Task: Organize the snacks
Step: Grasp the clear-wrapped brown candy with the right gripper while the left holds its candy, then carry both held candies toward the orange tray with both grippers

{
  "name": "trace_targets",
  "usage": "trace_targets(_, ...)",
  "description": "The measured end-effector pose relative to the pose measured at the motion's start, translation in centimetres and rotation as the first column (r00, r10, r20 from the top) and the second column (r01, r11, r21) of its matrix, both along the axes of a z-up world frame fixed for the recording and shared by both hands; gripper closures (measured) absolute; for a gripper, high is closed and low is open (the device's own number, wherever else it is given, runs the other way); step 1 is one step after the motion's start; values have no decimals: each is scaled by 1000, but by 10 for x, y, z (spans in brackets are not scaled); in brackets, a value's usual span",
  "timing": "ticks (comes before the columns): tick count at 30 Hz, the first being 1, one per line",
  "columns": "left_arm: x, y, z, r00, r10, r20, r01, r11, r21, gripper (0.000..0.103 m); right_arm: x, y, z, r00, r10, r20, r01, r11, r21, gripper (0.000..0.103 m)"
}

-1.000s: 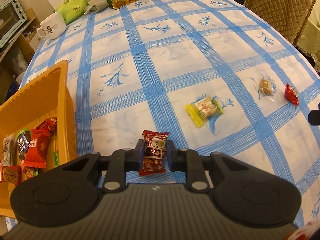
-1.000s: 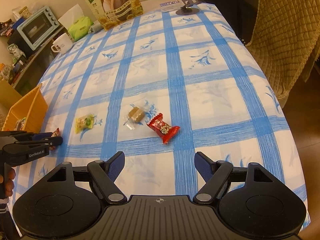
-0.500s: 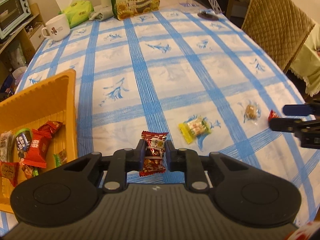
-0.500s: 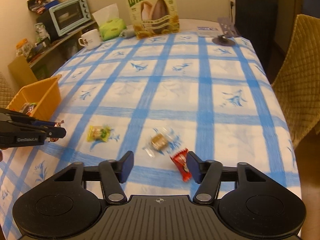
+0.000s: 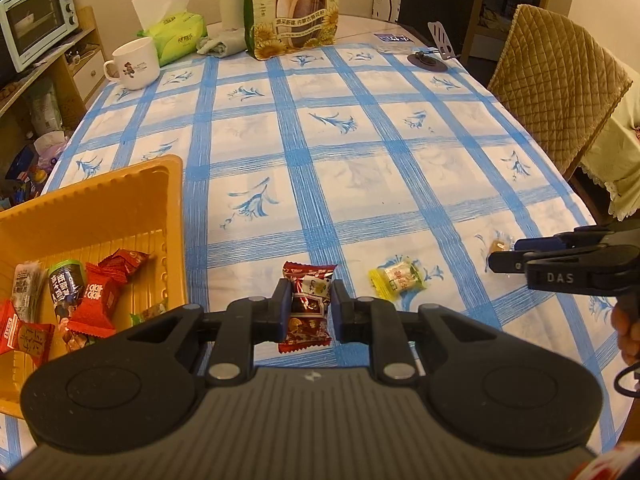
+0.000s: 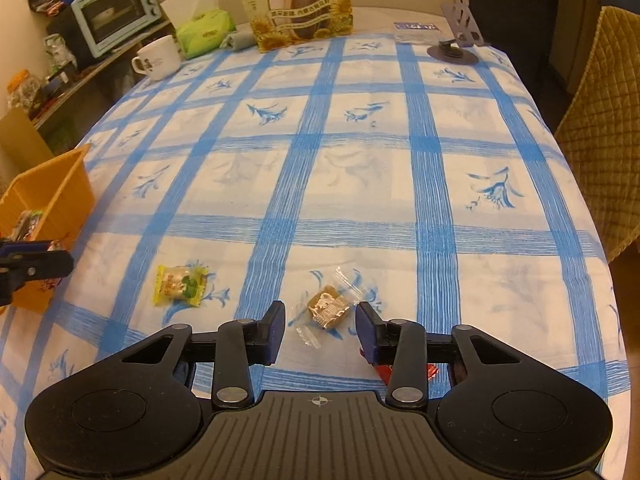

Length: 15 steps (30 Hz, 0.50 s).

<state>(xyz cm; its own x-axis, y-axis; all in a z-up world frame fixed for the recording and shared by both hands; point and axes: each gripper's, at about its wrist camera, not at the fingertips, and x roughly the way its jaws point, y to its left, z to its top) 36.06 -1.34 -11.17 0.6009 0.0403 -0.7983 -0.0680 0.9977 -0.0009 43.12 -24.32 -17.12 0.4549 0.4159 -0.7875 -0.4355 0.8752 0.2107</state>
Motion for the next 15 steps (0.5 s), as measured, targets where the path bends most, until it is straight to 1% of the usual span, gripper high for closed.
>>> trace_targets(3, -2, 2, 1, 1000, 4, 3, -4, 1000, -5, 85, 3, 3, -4, 1000, -21, -7, 21, 1000, -5, 64)
trace_targets(8, -5, 4, 3, 1000, 7, 7, -7, 1000, -8, 85, 5, 11, -6, 999, -39, 30, 40, 999, -25, 71)
trace_targets(10, -7, 5, 3, 1000, 8, 9, -8, 1000, -10, 85, 3, 16, -5, 998, -25, 56, 28, 998, -59, 80)
trace_targets(12, -9, 5, 4, 1000, 8, 12, -7, 1000, -13, 85, 1, 20, -7, 996, -5, 85, 13, 996, -94, 81)
trace_targets(15, -12, 7, 5, 1000, 11, 14, -11, 1000, -15, 85, -3, 22, -9, 994, 9, 107, 3, 994, -114, 82)
